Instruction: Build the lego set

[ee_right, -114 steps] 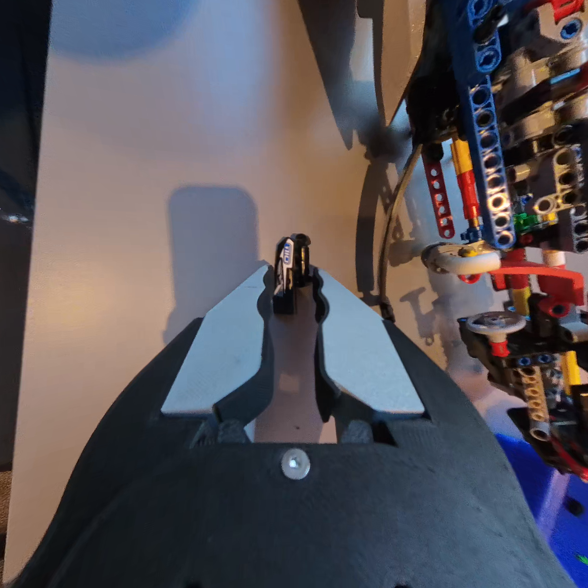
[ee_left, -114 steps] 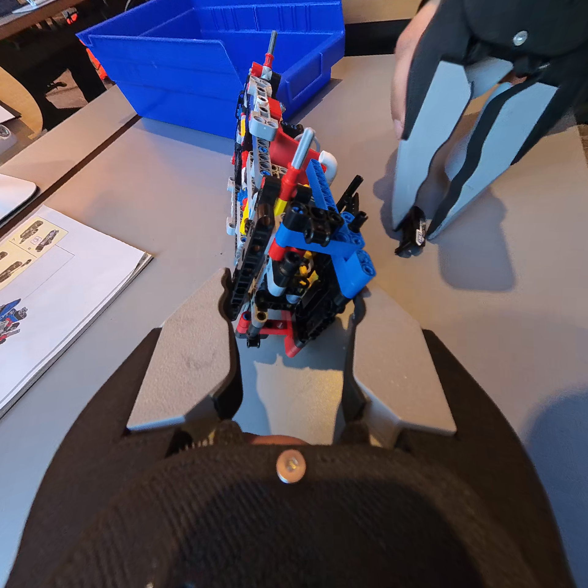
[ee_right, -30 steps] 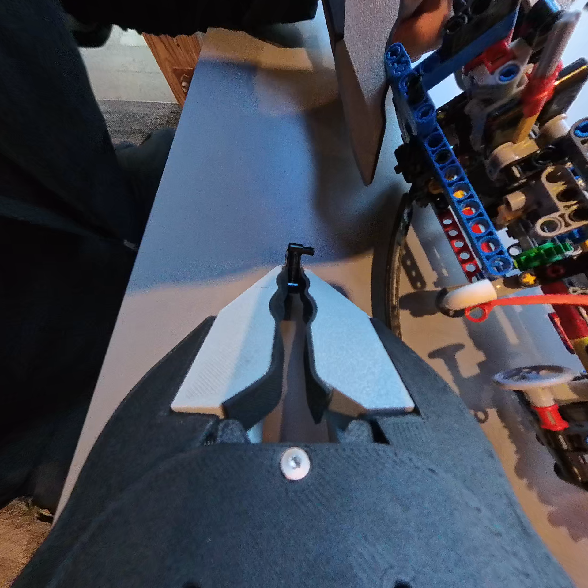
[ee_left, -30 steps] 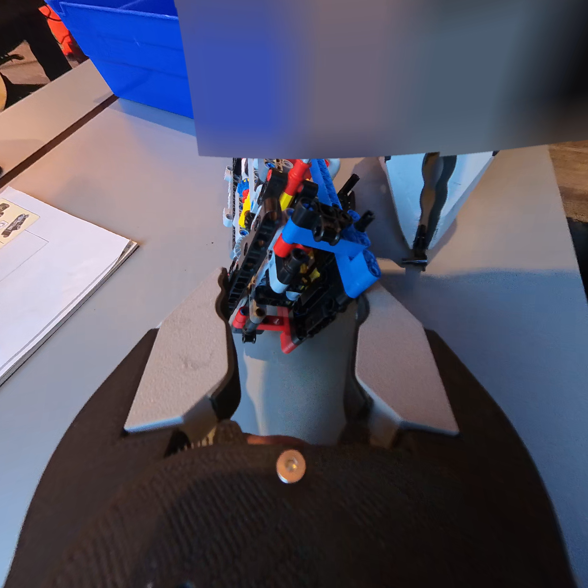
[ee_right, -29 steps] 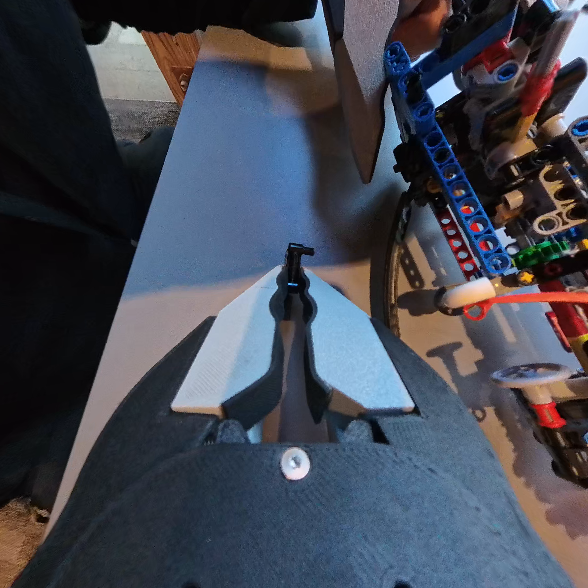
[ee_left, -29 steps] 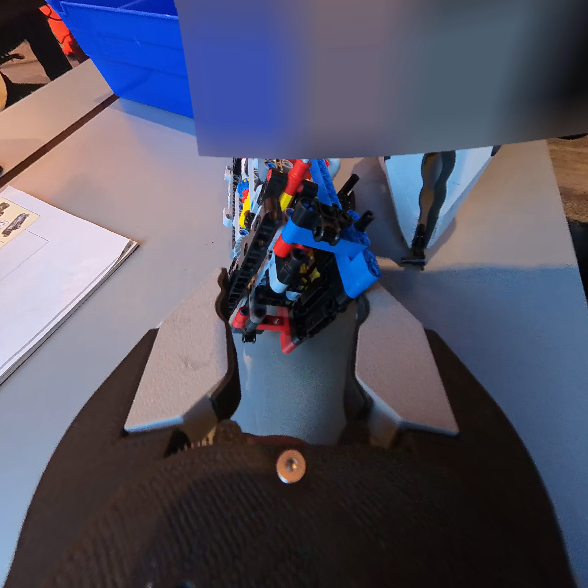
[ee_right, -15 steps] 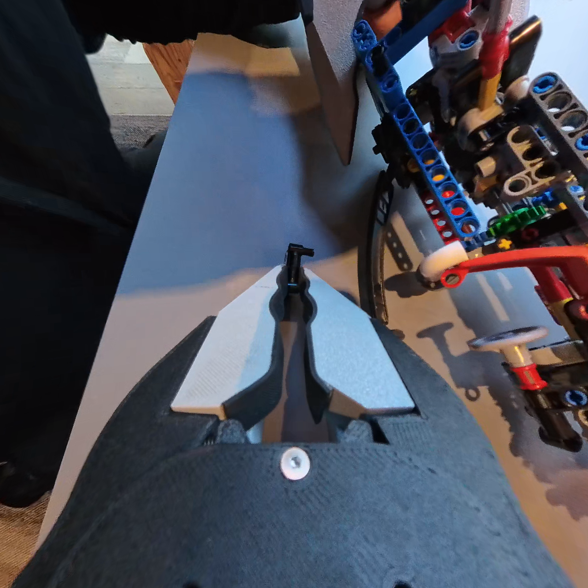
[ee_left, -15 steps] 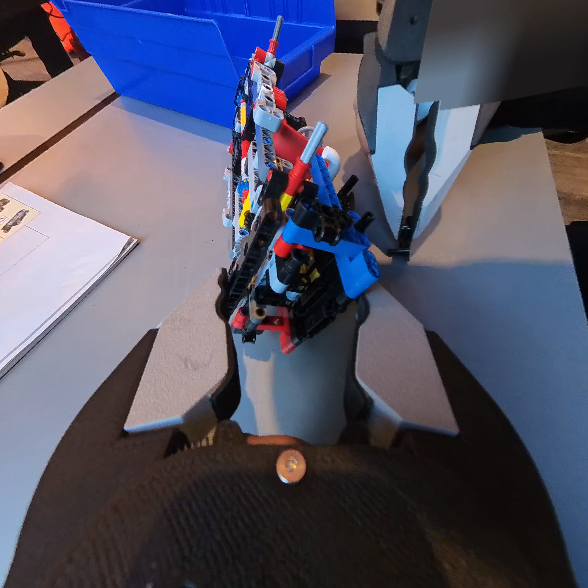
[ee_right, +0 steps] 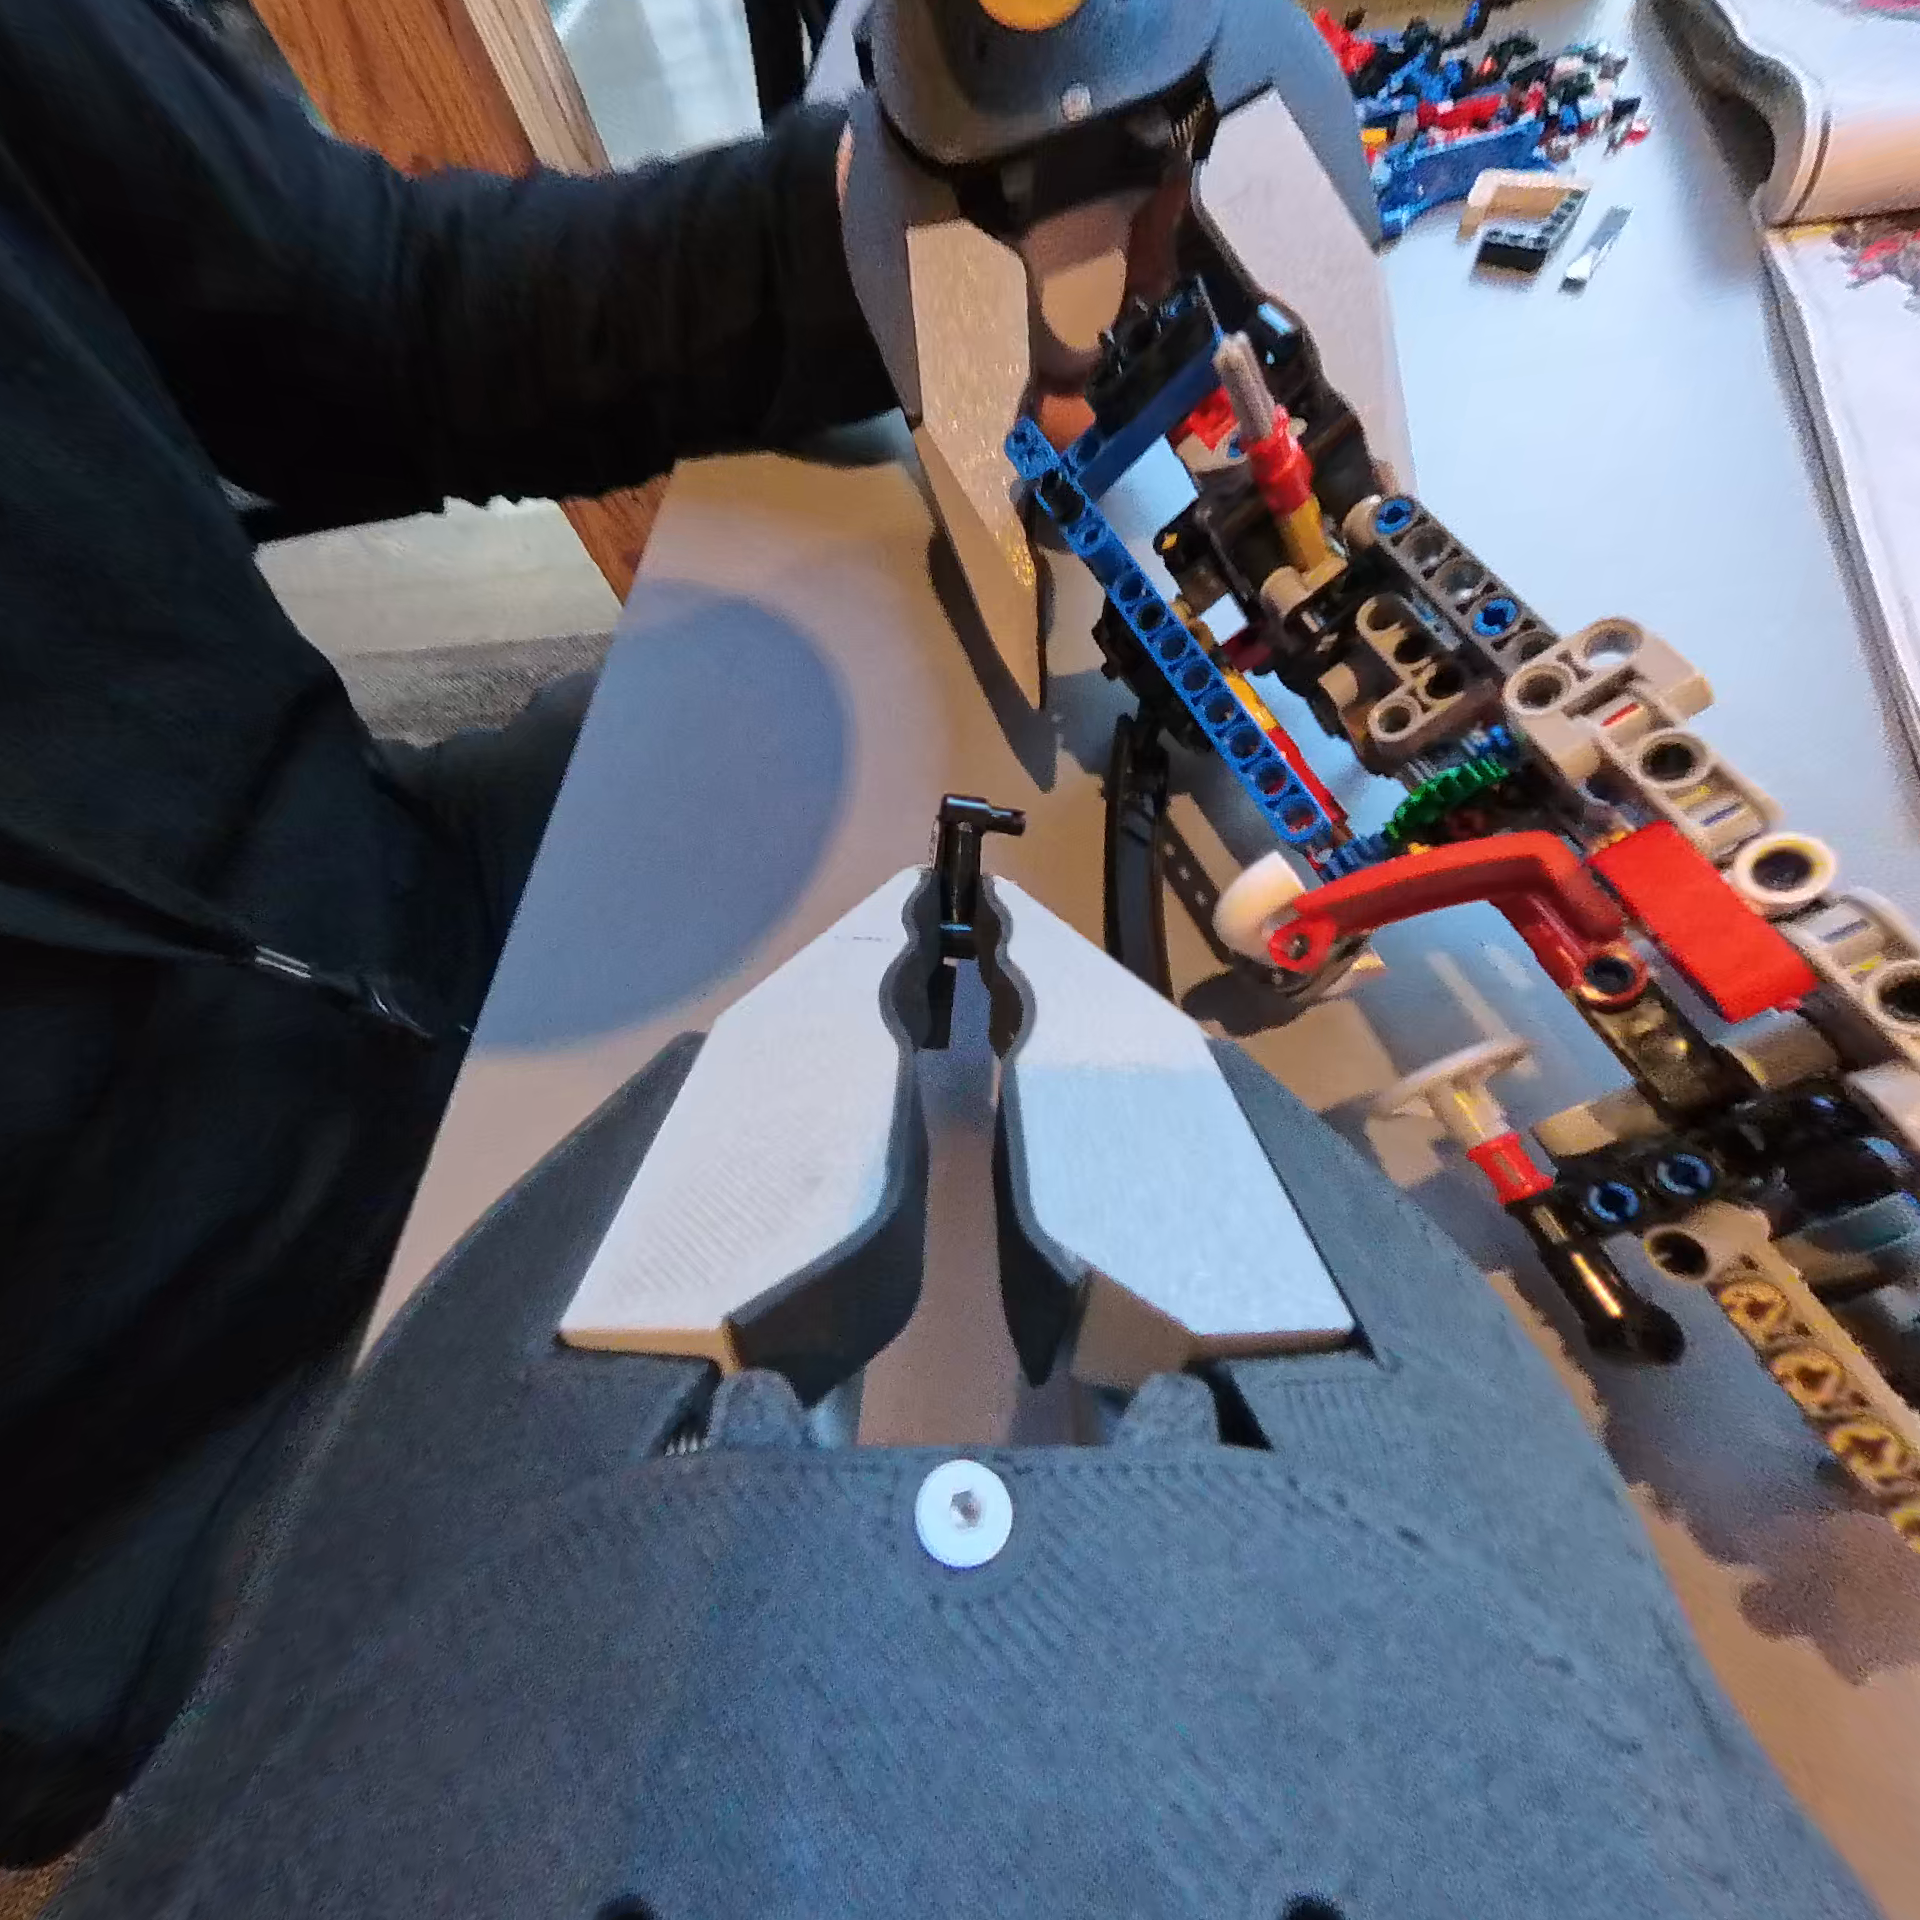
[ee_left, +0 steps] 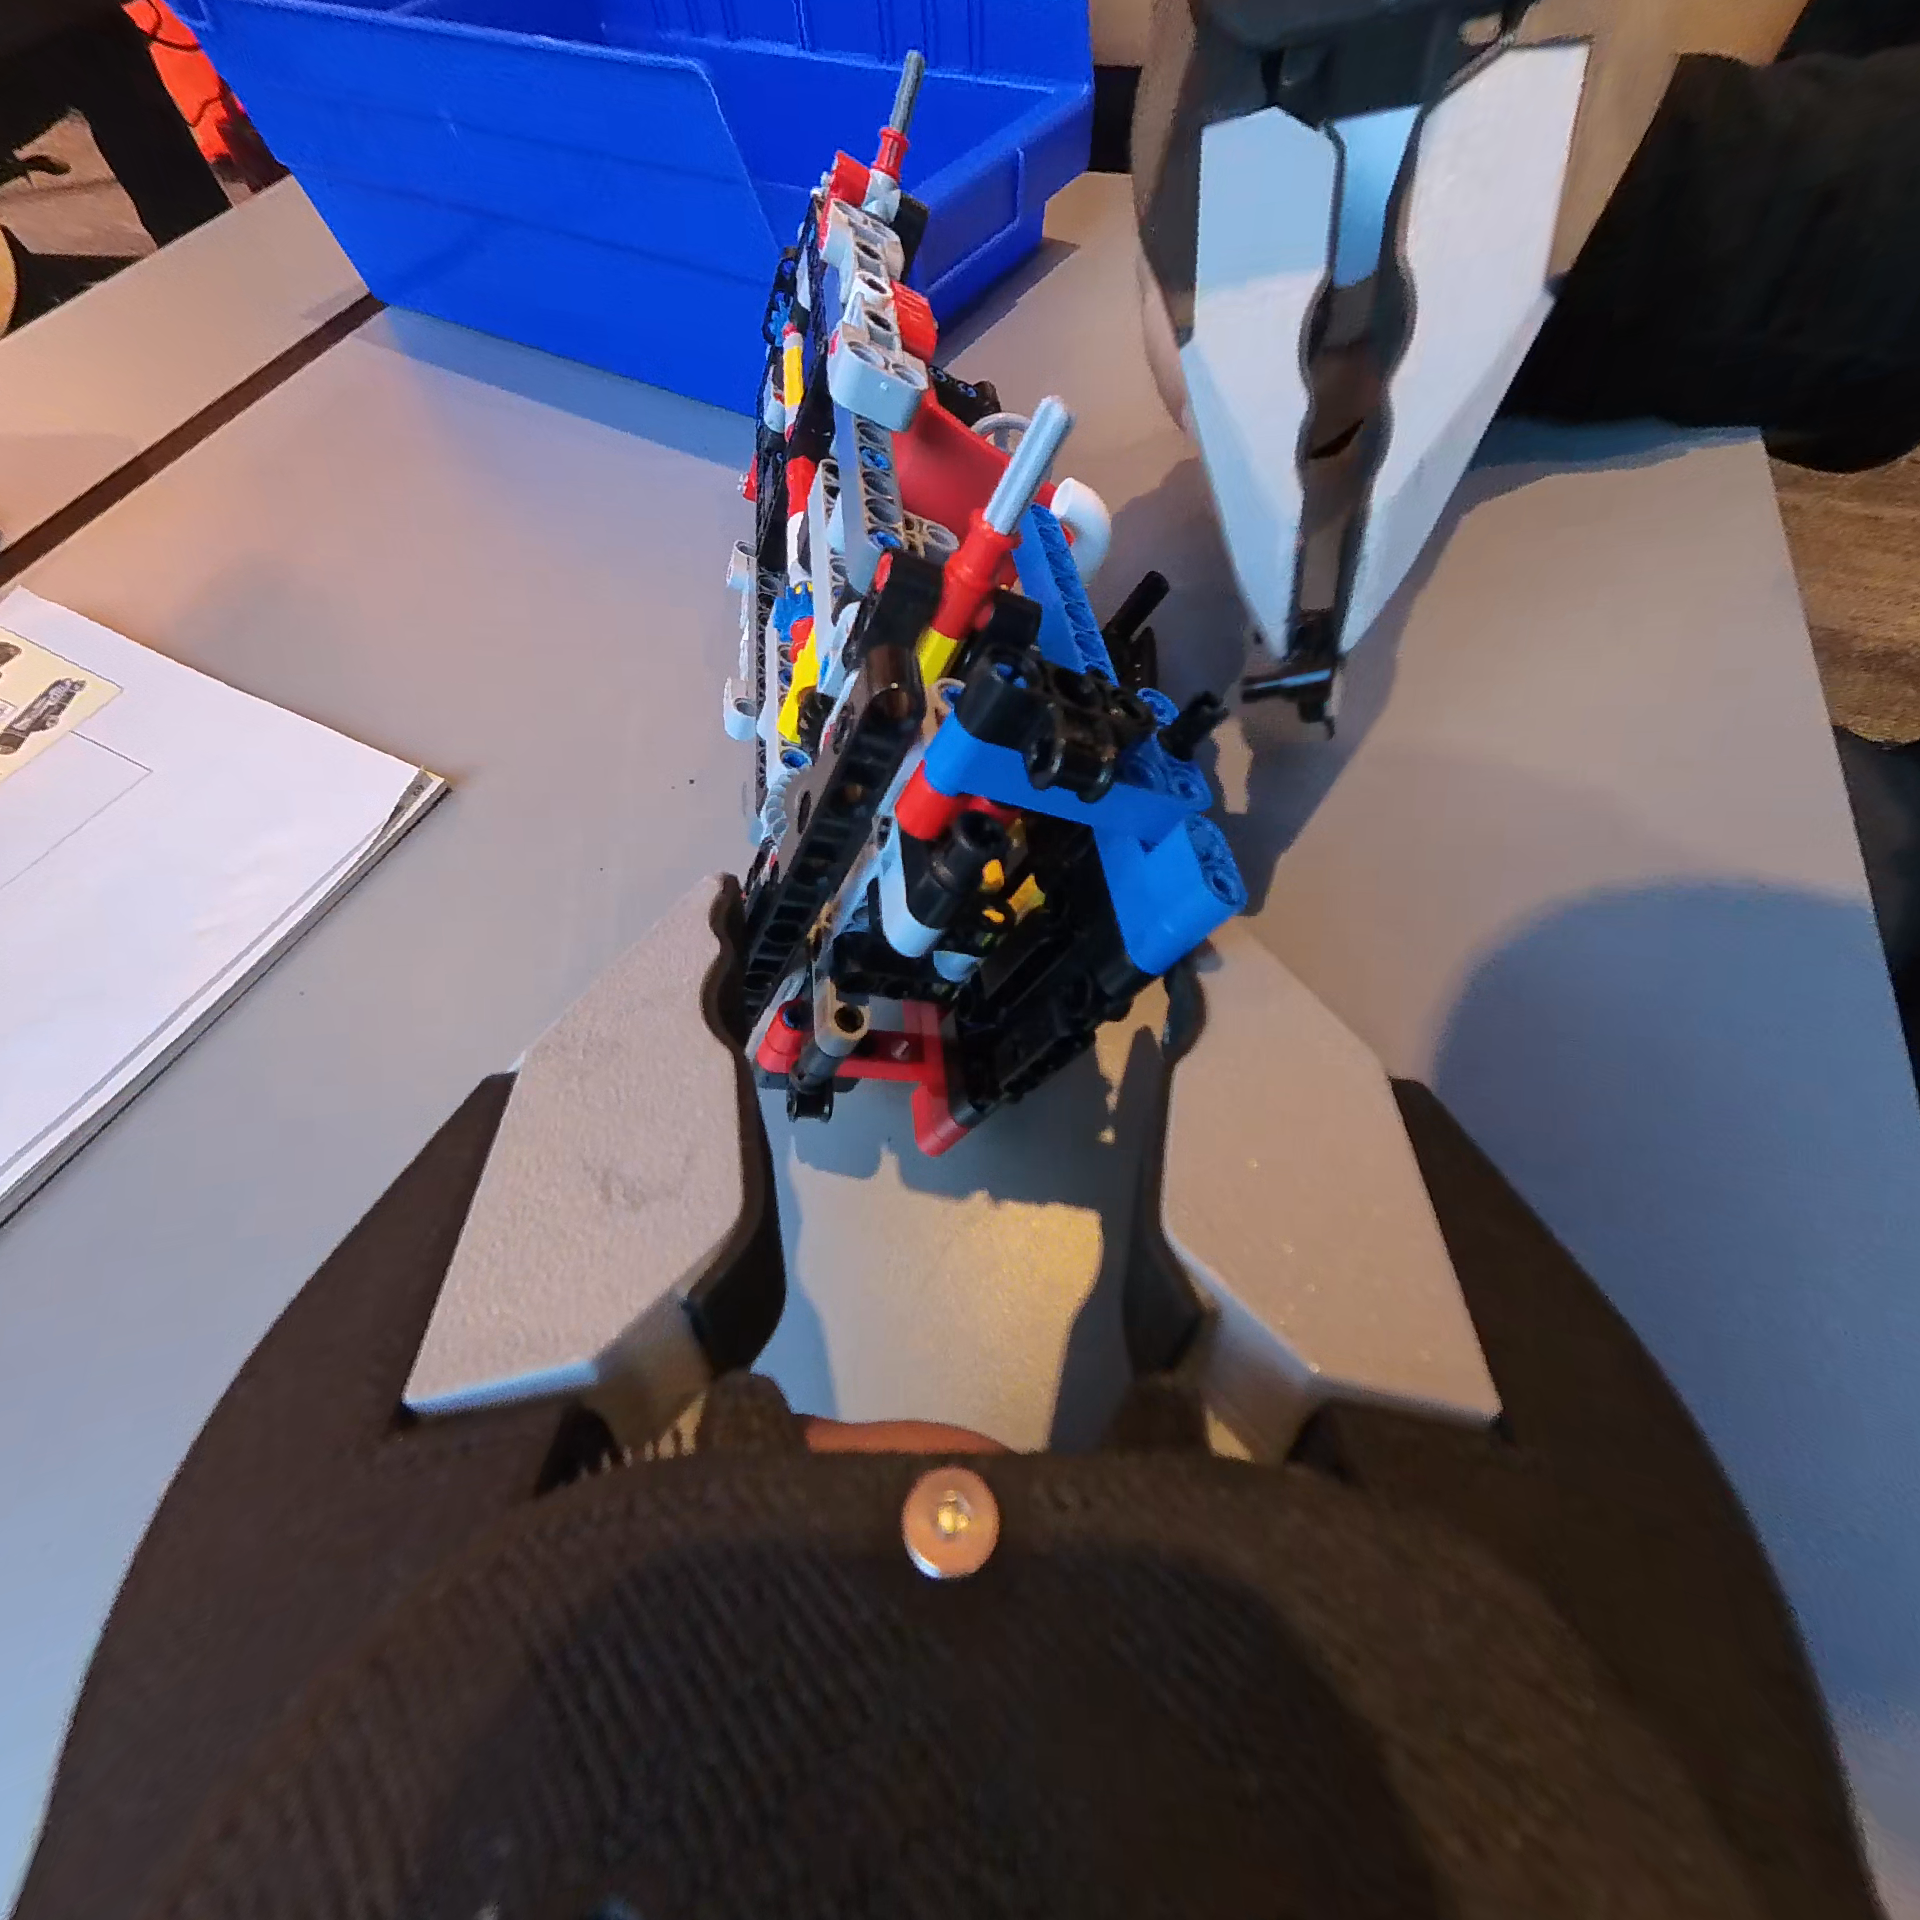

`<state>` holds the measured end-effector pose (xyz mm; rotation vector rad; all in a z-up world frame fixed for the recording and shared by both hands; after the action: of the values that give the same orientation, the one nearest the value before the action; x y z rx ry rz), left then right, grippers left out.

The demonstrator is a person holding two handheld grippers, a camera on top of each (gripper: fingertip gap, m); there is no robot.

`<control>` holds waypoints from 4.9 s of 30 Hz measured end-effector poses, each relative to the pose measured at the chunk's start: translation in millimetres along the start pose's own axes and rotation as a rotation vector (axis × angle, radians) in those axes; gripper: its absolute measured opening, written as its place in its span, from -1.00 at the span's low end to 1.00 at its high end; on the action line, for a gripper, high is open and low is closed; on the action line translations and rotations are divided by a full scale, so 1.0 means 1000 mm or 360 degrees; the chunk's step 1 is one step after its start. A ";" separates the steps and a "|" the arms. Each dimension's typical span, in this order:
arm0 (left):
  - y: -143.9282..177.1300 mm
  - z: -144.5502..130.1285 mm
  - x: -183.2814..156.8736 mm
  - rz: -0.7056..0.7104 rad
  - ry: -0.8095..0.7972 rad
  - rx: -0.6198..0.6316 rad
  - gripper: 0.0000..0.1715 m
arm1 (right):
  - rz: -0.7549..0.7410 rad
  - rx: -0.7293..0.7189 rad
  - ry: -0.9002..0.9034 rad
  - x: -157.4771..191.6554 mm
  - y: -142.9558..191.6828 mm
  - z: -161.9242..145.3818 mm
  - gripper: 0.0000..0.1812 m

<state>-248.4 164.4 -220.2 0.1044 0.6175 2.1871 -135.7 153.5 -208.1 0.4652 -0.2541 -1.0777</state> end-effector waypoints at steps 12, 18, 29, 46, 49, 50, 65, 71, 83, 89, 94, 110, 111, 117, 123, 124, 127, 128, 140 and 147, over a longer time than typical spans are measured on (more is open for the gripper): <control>0.001 0.000 0.001 -0.0029 0.0014 0.0007 -0.07 | 0.0023 0.0011 0.0101 -0.014 0.005 0.026 -0.97; 0.007 -0.003 0.005 -0.0060 -0.0009 0.0016 -0.08 | 0.0191 0.0198 0.0171 -0.033 -0.003 0.050 -0.97; 0.014 -0.006 0.008 -0.0093 -0.0038 0.0020 -0.07 | 0.0411 0.0558 0.0098 -0.036 -0.021 0.050 -0.97; 0.013 -0.007 0.006 -0.0064 -0.0104 0.0020 -0.07 | 0.0500 0.0517 0.0102 -0.038 -0.028 0.051 -0.97; 0.013 -0.007 0.004 -0.0049 -0.0138 0.0022 -0.07 | 0.0505 0.0503 0.0119 -0.037 -0.030 0.049 -0.97; 0.013 -0.007 0.004 -0.0046 -0.0144 0.0022 -0.07 | 0.0514 0.0504 0.0113 -0.037 -0.030 0.048 -0.97; 0.013 -0.006 0.005 -0.0068 -0.0027 0.0025 -0.07 | 0.0479 0.0632 -0.0133 0.030 -0.028 -0.028 -0.97; 0.012 -0.005 0.006 -0.0069 0.0024 0.0016 -0.06 | 0.0206 0.0579 -0.0030 0.030 -0.019 -0.024 -0.83; 0.011 -0.005 0.004 -0.0058 0.0005 0.0020 -0.06 | -0.0313 0.0727 0.0446 0.051 -0.026 -0.033 -0.57; 0.011 -0.005 0.005 -0.0059 0.0007 0.0020 -0.06 | -0.0123 0.0629 0.0256 0.043 -0.029 -0.037 -0.78; 0.011 -0.005 0.004 -0.0055 0.0008 0.0021 -0.06 | -0.0172 0.0393 0.0173 0.048 -0.028 -0.039 -0.66; 0.010 -0.005 0.004 -0.0053 0.0011 0.0019 -0.06 | -0.0327 0.0447 0.0336 0.045 -0.025 -0.041 -0.84; 0.010 -0.005 0.004 -0.0052 0.0010 0.0019 -0.06 | -0.0353 0.0467 0.0361 0.045 -0.024 -0.041 -0.82; 0.010 -0.005 0.004 -0.0047 0.0003 0.0020 -0.06 | -0.0497 0.0619 0.0423 0.045 -0.012 -0.039 -0.67; 0.010 -0.005 0.002 -0.0023 -0.0021 0.0016 -0.06 | -0.0577 0.0445 -0.0081 0.054 0.006 -0.042 -0.65; 0.010 -0.005 0.001 -0.0018 -0.0030 0.0017 -0.06 | -0.0547 0.0427 -0.0172 0.056 0.002 -0.043 -0.67; 0.009 -0.006 0.000 -0.0006 -0.0051 0.0019 -0.06 | -0.0536 0.0468 -0.0263 0.051 -0.008 -0.049 -0.74; 0.009 -0.006 0.000 -0.0003 -0.0049 0.0019 -0.06 | -0.0507 0.0463 -0.0285 0.050 -0.010 -0.048 -0.87; 0.010 -0.005 0.001 0.0004 -0.0020 0.0015 -0.06 | -0.0081 -0.0099 0.0311 -0.008 0.011 0.037 -0.95; 0.009 -0.007 0.001 0.0034 0.0004 0.0034 -0.03 | -0.0007 -0.0209 0.0312 -0.053 0.000 0.043 -0.96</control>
<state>-256.9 157.8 -222.0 0.1202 0.6440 2.2018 -177.9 190.8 -169.3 0.4498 -0.0093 -1.0383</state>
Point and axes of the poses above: each gripper's, where its closed fingertips meet, y back along the fingers, z out of its top, x = y × z across the jaws, the point moved 3 cm from there along y, back along the fingers, and after that the axes turned 12 degrees about y, right-handed, at the moved point
